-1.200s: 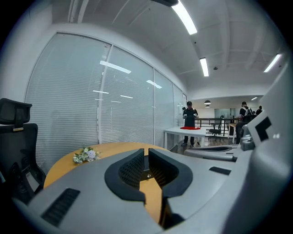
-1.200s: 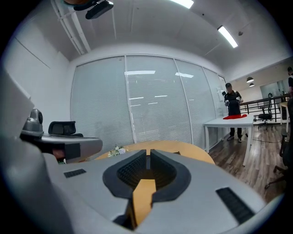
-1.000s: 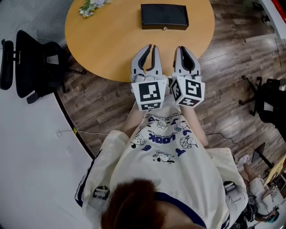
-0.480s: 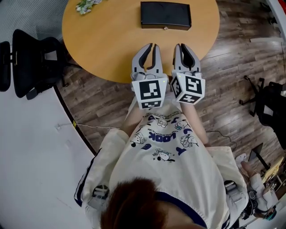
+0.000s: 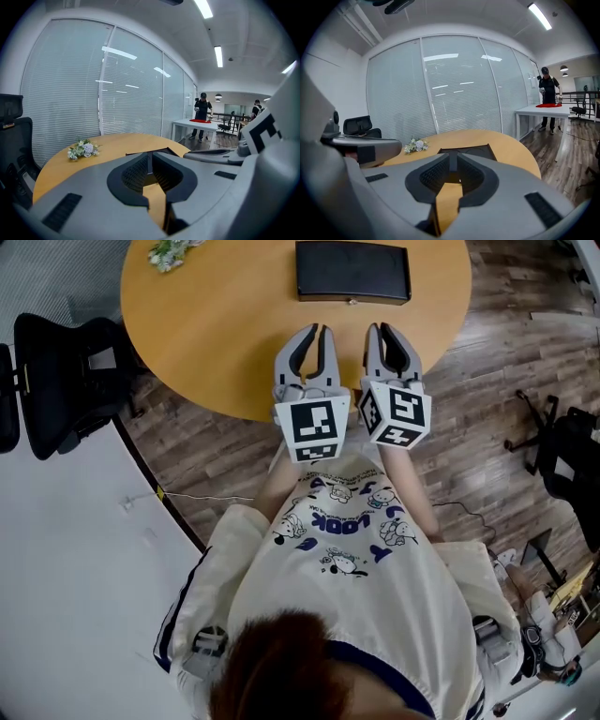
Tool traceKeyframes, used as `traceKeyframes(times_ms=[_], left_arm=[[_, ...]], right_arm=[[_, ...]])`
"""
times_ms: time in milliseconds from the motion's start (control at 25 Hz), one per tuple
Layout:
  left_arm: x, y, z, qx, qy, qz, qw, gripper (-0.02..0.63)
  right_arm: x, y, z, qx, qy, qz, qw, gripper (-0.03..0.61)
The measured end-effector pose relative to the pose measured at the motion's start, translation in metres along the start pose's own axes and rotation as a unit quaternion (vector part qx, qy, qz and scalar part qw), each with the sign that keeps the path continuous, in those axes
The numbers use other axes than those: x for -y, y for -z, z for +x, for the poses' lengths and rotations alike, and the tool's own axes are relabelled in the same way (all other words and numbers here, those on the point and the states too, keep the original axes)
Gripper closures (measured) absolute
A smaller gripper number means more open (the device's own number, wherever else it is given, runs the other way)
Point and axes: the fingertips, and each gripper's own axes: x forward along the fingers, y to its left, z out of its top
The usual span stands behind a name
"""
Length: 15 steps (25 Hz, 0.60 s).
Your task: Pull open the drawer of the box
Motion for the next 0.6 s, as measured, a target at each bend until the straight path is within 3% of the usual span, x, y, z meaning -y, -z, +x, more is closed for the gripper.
traceKeyframes(times_ms=[240, 400, 600], left_arm=[[-0.010, 0.007, 0.025, -0.021, 0.011, -0.001, 0.9997, 0.574], [-0.013, 0.017, 0.041, -0.034, 0.021, -0.003, 0.9992, 0.574], [-0.017, 0.028, 0.055, -0.051, 0.026, -0.009, 0.9983, 0.574]], right_arm=[[0.003, 0.014, 0.027, -0.031, 0.009, 0.009, 0.999, 0.532], [0.004, 0.024, 0.043, -0.051, 0.012, 0.009, 0.999, 0.470], [0.008, 0.036, 0.058, -0.069, 0.020, 0.014, 0.997, 0.468]])
